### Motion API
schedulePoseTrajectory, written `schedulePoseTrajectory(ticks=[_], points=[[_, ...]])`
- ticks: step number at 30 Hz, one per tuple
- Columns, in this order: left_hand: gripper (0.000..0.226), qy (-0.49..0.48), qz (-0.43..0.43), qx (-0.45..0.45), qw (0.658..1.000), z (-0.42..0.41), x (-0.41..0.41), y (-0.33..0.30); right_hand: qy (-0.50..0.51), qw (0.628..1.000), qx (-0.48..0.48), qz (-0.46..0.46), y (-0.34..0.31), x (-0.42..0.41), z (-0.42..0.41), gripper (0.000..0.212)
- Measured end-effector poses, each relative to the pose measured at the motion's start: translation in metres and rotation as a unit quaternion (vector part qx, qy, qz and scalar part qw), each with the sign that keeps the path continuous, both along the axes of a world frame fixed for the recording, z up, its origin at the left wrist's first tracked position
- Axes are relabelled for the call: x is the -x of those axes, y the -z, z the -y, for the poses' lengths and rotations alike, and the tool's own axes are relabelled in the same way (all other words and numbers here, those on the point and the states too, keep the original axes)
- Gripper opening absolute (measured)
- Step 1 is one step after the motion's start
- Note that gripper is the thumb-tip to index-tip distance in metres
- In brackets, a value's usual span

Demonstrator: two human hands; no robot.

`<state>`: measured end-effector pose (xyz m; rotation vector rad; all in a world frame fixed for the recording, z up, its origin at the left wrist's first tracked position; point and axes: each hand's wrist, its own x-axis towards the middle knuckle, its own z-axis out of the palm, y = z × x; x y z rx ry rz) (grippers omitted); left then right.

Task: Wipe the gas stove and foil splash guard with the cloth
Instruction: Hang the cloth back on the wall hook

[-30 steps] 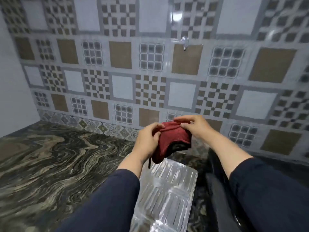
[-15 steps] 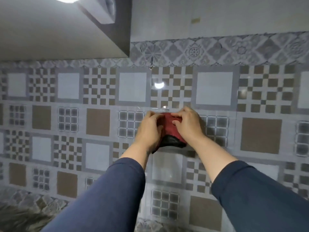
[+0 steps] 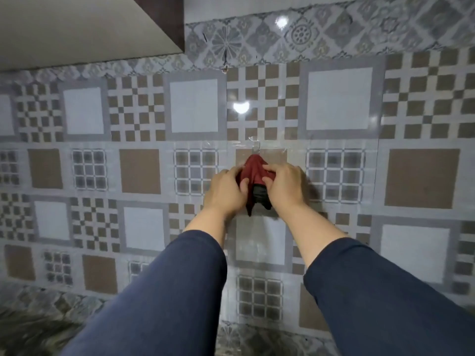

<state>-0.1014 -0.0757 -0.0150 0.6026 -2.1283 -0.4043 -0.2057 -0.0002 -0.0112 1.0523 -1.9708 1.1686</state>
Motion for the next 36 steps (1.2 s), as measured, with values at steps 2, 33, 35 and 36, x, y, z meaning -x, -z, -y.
schedulePoseTrajectory(ticks=[2, 33, 35, 36], points=[[0.047, 0.004, 0.004, -0.059, 0.998, -0.007, -0.006, 0.005, 0.002, 0.998, -0.015, 0.054, -0.001, -0.006, -0.005, 0.033], [0.038, -0.235, 0.308, -0.361, 0.848, -0.173, -0.497, 0.284, -0.35, 0.752, -0.558, 0.02, 0.278, -0.395, -0.102, 0.026], [0.039, -0.259, 0.299, -0.37, 0.841, -0.172, -0.515, 0.303, -0.367, 0.732, -0.573, 0.011, 0.296, -0.414, -0.091, 0.027], [0.04, -0.271, 0.297, -0.372, 0.837, -0.171, -0.521, 0.311, -0.373, 0.726, -0.577, 0.009, 0.304, -0.421, -0.085, 0.028]])
